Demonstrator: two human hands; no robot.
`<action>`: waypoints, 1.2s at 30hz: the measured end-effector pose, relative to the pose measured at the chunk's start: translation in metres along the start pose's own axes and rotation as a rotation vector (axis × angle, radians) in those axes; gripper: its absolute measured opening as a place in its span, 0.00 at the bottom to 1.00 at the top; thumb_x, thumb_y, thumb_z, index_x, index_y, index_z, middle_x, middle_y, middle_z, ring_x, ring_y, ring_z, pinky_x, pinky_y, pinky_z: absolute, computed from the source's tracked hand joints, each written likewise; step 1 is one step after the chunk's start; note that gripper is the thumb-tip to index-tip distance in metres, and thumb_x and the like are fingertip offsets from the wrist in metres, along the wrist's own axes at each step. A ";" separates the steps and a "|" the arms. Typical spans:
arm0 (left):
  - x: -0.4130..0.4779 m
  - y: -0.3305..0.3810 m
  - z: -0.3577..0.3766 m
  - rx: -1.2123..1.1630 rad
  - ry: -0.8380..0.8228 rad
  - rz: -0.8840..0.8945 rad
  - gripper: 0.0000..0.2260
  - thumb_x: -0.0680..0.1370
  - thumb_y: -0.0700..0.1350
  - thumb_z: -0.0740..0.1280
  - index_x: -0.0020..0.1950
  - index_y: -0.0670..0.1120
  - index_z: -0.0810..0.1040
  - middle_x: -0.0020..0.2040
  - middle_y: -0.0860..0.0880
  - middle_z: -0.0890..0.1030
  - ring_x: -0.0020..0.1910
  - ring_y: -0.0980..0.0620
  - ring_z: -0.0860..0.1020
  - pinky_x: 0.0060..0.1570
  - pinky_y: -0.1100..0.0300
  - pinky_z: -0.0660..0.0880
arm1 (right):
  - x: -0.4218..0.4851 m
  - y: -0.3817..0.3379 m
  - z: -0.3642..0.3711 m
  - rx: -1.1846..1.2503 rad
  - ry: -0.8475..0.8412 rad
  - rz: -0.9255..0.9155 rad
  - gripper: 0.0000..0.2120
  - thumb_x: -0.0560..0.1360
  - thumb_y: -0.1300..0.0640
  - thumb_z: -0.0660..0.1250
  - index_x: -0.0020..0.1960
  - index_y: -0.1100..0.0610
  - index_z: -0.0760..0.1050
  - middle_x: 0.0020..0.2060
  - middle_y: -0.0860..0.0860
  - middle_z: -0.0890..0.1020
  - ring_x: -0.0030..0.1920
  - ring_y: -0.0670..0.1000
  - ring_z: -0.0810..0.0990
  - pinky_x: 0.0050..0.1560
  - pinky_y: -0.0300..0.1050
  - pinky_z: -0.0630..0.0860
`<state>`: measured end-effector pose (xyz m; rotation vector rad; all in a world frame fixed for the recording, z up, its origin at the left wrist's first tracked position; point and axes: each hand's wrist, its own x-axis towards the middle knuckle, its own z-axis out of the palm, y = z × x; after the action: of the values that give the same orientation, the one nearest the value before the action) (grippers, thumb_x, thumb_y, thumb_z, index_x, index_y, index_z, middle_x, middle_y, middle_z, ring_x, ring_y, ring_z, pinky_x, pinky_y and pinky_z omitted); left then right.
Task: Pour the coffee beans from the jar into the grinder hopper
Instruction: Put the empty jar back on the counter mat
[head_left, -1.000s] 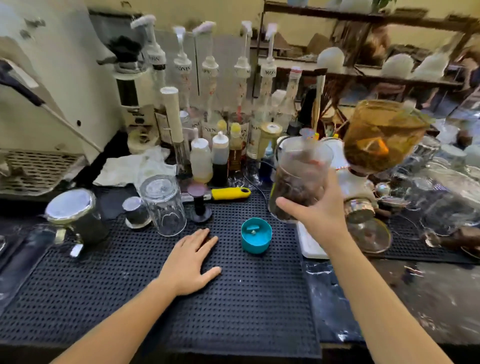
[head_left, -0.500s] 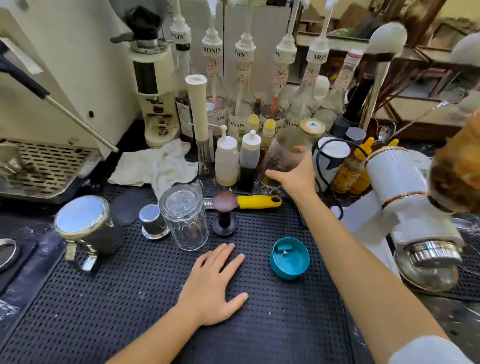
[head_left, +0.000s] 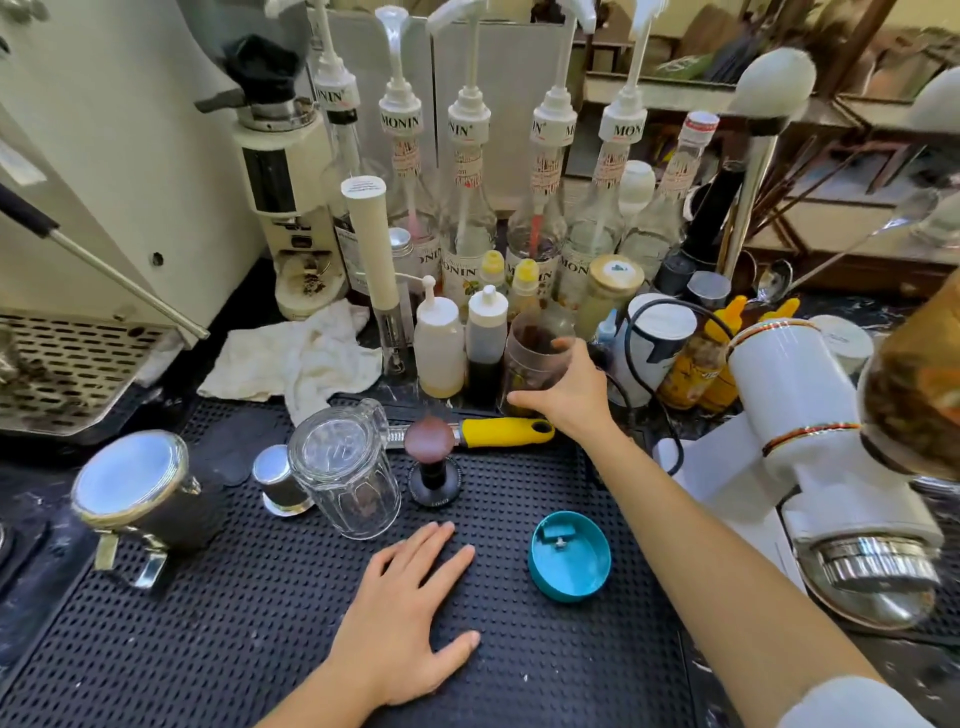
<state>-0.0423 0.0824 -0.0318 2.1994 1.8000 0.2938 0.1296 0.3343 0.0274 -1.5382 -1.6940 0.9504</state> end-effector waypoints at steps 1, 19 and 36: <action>0.000 0.000 0.000 0.002 0.001 -0.002 0.35 0.70 0.71 0.60 0.74 0.58 0.60 0.75 0.51 0.63 0.73 0.52 0.60 0.65 0.53 0.56 | -0.001 0.000 0.000 -0.009 -0.022 -0.007 0.39 0.51 0.44 0.80 0.55 0.45 0.64 0.49 0.44 0.74 0.50 0.46 0.73 0.40 0.31 0.65; -0.001 0.003 -0.005 0.005 0.026 0.012 0.35 0.69 0.69 0.62 0.72 0.57 0.64 0.74 0.51 0.65 0.72 0.51 0.63 0.65 0.54 0.55 | 0.006 0.007 0.006 -0.134 0.130 -0.084 0.41 0.55 0.49 0.81 0.61 0.51 0.63 0.56 0.53 0.79 0.58 0.56 0.76 0.53 0.48 0.73; -0.004 0.012 -0.014 0.065 0.034 0.033 0.35 0.66 0.71 0.62 0.68 0.55 0.71 0.70 0.50 0.72 0.67 0.50 0.71 0.61 0.56 0.58 | -0.035 0.006 -0.025 -0.074 -0.016 0.057 0.44 0.63 0.50 0.78 0.72 0.57 0.61 0.68 0.55 0.71 0.67 0.55 0.70 0.66 0.52 0.69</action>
<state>-0.0365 0.0777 -0.0147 2.2838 1.8166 0.2857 0.1570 0.3014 0.0354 -1.6389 -1.7221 0.9408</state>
